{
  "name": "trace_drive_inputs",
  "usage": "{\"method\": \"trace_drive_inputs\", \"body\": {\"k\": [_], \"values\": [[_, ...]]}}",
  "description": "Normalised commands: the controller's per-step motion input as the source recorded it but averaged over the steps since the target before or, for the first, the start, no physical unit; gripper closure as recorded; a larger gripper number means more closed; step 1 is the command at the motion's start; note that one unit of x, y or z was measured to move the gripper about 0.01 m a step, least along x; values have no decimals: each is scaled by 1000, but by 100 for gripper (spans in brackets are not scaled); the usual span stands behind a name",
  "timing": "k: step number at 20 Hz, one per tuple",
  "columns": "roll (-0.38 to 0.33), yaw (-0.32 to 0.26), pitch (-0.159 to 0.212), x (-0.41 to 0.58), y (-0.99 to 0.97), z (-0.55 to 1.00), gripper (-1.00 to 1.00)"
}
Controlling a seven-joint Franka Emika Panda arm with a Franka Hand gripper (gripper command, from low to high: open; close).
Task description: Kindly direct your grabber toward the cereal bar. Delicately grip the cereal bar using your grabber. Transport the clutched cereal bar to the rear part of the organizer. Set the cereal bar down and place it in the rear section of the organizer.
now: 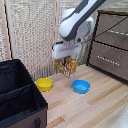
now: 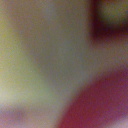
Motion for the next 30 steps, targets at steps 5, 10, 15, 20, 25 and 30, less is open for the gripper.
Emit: {"method": "trace_drive_inputs", "body": {"k": [5,10,15,20,25,30], "values": [[-41,-229,30,413,58,745,100],[-33,-199,36,278,210,726,100],[-8,-203,-21,-25,413,681,100],[-2,-225,-53,-6,465,616,100],[-16,-181,-9,0,678,239,100],[-15,-149,0,0,774,37,100]]}}
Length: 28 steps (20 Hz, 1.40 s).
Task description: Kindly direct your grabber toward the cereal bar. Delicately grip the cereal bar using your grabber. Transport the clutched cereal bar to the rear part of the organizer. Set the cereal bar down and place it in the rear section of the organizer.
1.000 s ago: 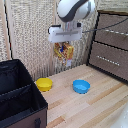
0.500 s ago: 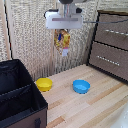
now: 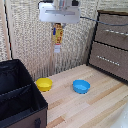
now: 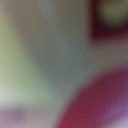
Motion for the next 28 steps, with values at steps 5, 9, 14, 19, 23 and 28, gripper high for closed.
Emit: {"method": "trace_drive_inputs", "body": {"k": [5,9,14,19,23,28], "values": [[-7,-144,0,0,783,3,100],[0,-184,0,0,689,53,100],[0,-215,0,0,599,126,100],[54,-209,0,20,421,378,100],[139,-205,6,34,283,509,100],[162,-162,51,78,365,417,100]]}}
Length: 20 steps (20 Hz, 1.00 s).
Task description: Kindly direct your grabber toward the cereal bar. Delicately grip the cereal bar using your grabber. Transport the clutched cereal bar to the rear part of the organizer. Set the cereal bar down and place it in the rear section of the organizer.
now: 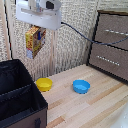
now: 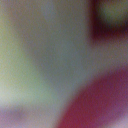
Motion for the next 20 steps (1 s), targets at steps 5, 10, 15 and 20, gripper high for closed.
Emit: {"method": "trace_drive_inputs", "body": {"k": [5,10,15,20], "values": [[193,-123,91,77,426,295,100],[151,-145,97,246,453,243,100],[82,-171,93,335,478,5,100],[76,-172,91,354,474,0,100]]}}
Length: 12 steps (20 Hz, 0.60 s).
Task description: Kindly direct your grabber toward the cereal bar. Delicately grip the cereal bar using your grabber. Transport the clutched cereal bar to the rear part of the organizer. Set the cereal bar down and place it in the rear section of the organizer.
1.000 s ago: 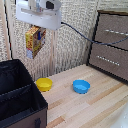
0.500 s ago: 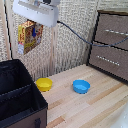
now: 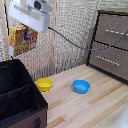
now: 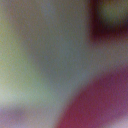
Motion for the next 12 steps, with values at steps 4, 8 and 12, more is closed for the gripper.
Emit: {"method": "trace_drive_inputs", "body": {"k": [4,8,12], "values": [[99,-107,139,137,656,0,100],[102,-118,118,81,634,4,100],[92,-147,85,79,576,56,100]]}}
